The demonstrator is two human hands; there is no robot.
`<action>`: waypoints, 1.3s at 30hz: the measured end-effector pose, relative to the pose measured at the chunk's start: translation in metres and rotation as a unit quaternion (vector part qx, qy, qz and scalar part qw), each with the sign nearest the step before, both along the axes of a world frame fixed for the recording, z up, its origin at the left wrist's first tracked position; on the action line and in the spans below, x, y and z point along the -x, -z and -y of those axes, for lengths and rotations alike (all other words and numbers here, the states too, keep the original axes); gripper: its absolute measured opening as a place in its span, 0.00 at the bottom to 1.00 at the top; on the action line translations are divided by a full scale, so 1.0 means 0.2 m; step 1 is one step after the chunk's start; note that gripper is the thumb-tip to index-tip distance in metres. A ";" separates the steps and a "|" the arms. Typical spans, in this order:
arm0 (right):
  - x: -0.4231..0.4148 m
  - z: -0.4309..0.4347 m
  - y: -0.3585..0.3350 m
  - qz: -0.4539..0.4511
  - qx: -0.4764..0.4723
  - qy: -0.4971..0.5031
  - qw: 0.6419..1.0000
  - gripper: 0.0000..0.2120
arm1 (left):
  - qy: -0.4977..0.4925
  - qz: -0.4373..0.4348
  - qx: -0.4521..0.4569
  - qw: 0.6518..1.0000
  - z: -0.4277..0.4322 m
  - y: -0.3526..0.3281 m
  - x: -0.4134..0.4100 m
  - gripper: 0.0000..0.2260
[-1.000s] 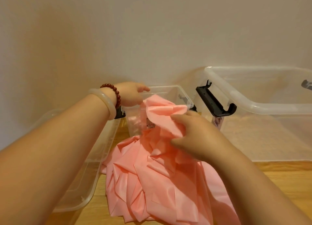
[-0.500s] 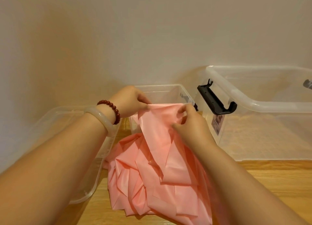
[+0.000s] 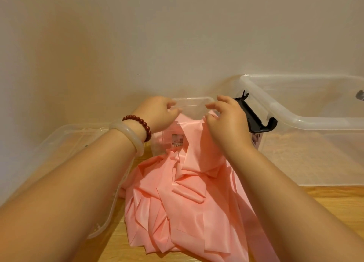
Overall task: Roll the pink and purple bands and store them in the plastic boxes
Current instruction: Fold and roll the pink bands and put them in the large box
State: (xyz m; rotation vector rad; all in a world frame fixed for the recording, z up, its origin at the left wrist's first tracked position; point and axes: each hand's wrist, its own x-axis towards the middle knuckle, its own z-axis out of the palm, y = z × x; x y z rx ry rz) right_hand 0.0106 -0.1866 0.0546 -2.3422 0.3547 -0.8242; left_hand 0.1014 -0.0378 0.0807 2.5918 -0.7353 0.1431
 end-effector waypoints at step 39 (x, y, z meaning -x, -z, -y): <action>-0.04 -0.13 -0.03 0.129 -0.423 -0.041 0.896 0.10 | -0.135 0.185 0.254 0.940 -0.16 -0.03 -0.05 0.11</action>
